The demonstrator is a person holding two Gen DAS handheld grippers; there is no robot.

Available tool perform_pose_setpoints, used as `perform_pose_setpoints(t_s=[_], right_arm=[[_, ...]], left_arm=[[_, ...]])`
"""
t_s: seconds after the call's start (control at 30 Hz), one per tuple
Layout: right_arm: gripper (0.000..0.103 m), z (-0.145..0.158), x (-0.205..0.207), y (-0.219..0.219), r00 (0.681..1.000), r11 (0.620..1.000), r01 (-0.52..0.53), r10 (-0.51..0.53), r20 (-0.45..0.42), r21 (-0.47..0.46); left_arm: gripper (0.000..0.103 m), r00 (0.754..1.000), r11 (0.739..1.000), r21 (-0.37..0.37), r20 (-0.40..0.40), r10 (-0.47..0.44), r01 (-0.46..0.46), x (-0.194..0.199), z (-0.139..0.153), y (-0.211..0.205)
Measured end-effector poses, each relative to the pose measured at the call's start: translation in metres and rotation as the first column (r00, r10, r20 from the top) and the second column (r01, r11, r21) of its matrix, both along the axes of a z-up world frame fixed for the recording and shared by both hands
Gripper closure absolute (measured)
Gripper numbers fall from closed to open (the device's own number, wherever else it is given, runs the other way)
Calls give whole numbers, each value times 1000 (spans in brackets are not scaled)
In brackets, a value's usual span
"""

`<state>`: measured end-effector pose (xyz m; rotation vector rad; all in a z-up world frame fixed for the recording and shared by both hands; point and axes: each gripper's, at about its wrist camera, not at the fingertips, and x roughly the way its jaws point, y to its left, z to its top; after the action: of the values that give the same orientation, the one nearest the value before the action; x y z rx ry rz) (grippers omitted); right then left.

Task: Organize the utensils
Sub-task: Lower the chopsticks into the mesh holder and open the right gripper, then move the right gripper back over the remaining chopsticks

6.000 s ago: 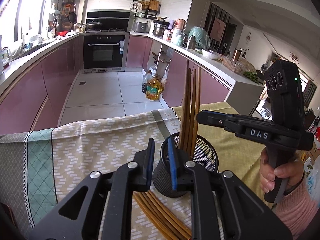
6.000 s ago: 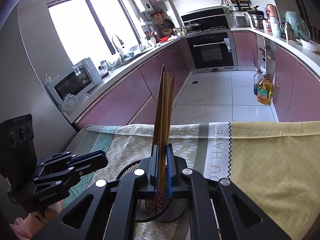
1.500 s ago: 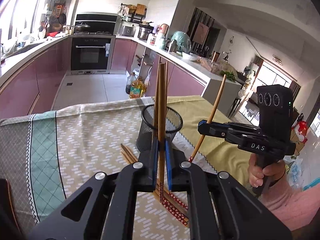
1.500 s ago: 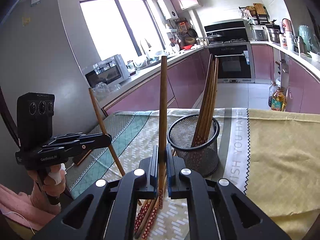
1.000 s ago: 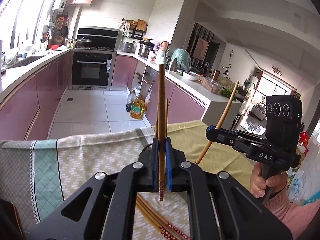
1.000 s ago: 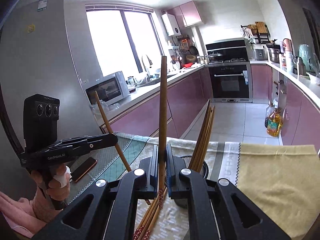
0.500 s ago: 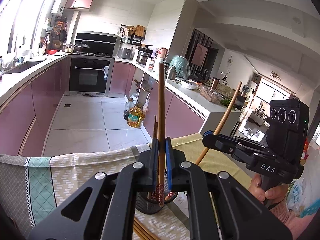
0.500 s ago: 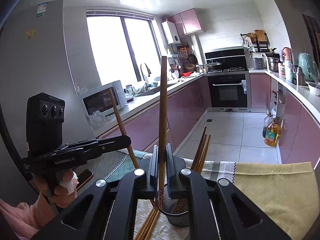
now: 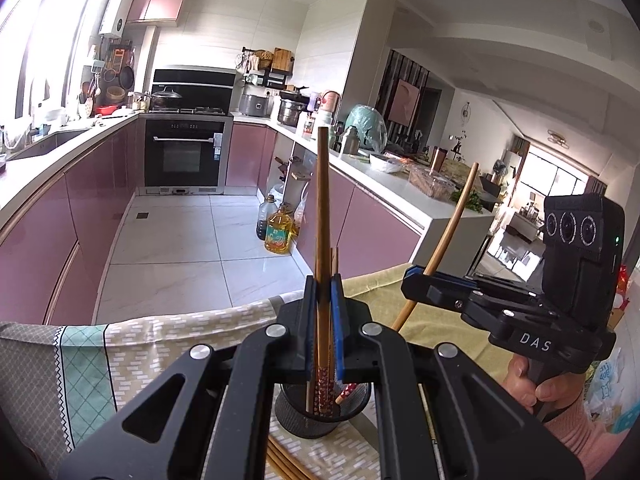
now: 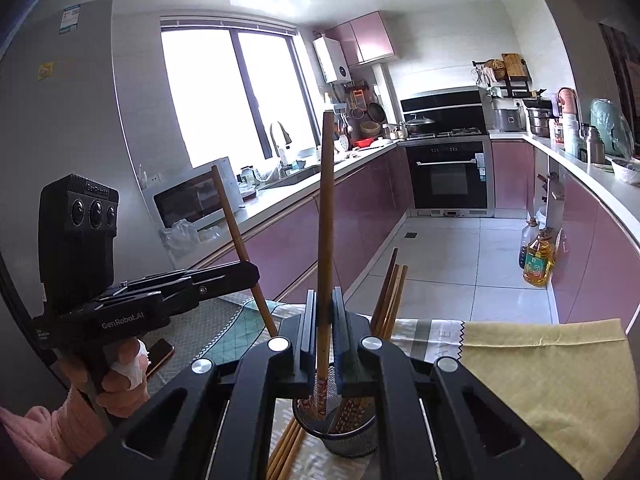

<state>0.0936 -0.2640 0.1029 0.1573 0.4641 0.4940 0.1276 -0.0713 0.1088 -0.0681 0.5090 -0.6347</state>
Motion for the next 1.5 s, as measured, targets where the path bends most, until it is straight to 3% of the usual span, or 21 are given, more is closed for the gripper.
perform_pose_setpoints(t_s=[0.67,1.03,1.3,1.5], right_arm=[[97,-49,40,9,981,998,-21,11,-193,-54],[96,-67,57,4,967,999,14,-25,-254,-46],[91,-66,54,1,968,999,34,-43,-246,-42],[86,-64,44,-3,973,998,46,-54,-226,-40]], left_arm=[[96,994,987,163,-111,5,13,20,-47,-18],[95,991,984,178,-135,11,14,38,-57,-27],[95,986,984,177,-165,27,2,46,-73,-26],[91,989,988,153,-140,52,-30,36,-72,-13]])
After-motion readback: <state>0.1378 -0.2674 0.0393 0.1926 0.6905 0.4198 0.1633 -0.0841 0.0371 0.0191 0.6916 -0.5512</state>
